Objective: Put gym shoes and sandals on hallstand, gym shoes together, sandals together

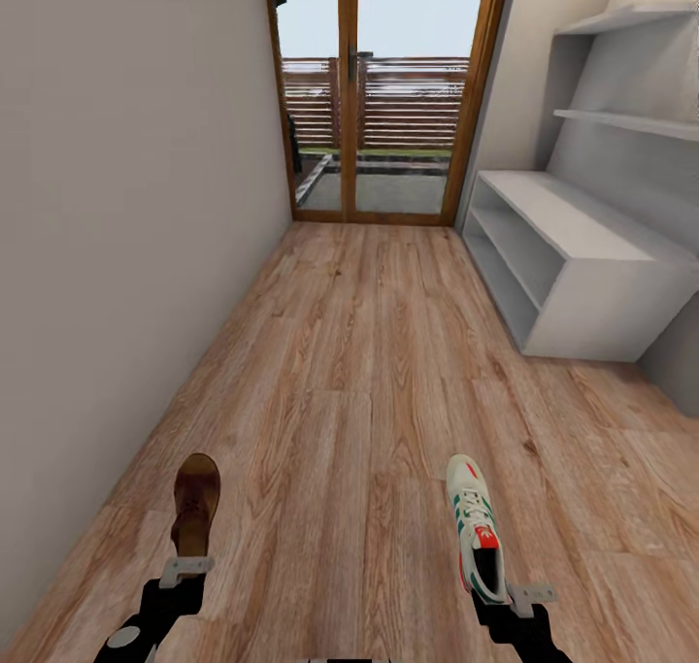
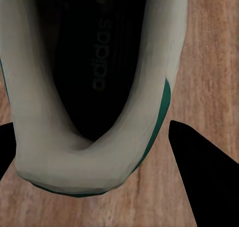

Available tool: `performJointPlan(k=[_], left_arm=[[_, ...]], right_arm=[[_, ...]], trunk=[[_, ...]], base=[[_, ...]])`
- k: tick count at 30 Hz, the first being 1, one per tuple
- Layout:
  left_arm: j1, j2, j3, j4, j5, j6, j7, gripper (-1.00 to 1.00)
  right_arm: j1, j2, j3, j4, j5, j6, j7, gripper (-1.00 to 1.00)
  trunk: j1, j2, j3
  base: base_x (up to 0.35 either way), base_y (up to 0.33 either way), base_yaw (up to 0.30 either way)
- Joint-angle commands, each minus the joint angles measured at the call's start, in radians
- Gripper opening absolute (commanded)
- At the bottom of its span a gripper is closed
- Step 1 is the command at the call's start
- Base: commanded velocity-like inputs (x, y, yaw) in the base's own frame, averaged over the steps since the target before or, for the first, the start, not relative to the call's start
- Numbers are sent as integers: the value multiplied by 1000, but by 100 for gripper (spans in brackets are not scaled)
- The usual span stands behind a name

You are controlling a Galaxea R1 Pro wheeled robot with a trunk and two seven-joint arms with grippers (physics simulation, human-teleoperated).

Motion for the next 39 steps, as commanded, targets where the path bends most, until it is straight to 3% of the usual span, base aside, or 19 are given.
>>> performJointPlan(k=[1,3,6,15,23,28,30,39], left_arm=[[1,-1,9,6,-10,-27,-7,-100],[20,0,10,22,-9,-76,-6,-100],[47,-5,10,31,-6,-94,-7,-100],[52,-7,12,62,13,-99,-4,-100],[52,1,35,69,37,-101,29,-100],[56,2,38,69,38,-102,36,-100],[60,0,37,69,39,-105,37,-100],[64,0,38,71,42,-109,37,-100]], right_arm=[[-1,0,-9,1,9,-3,4,-100],[-1,0,-8,2,9,-4,4,-100],[-1,-1,-9,3,9,-4,4,-100],[0,-1,-9,3,9,-5,4,-100],[2,-3,-10,15,9,-7,4,-100],[2,-2,-9,35,9,-47,4,-100],[2,0,-9,68,9,-100,5,-100],[2,0,-8,78,9,-113,6,-100]], trunk=[[0,0,1],[0,0,4],[0,0,9],[0,0,23],[0,0,35],[0,0,43],[0,0,46],[0,0,60]], base=[[0,0,0],[0,0,0],[0,0,0],[0,0,0],[0,0,0],[0,0,0],[9,0,0],[167,0,0]])
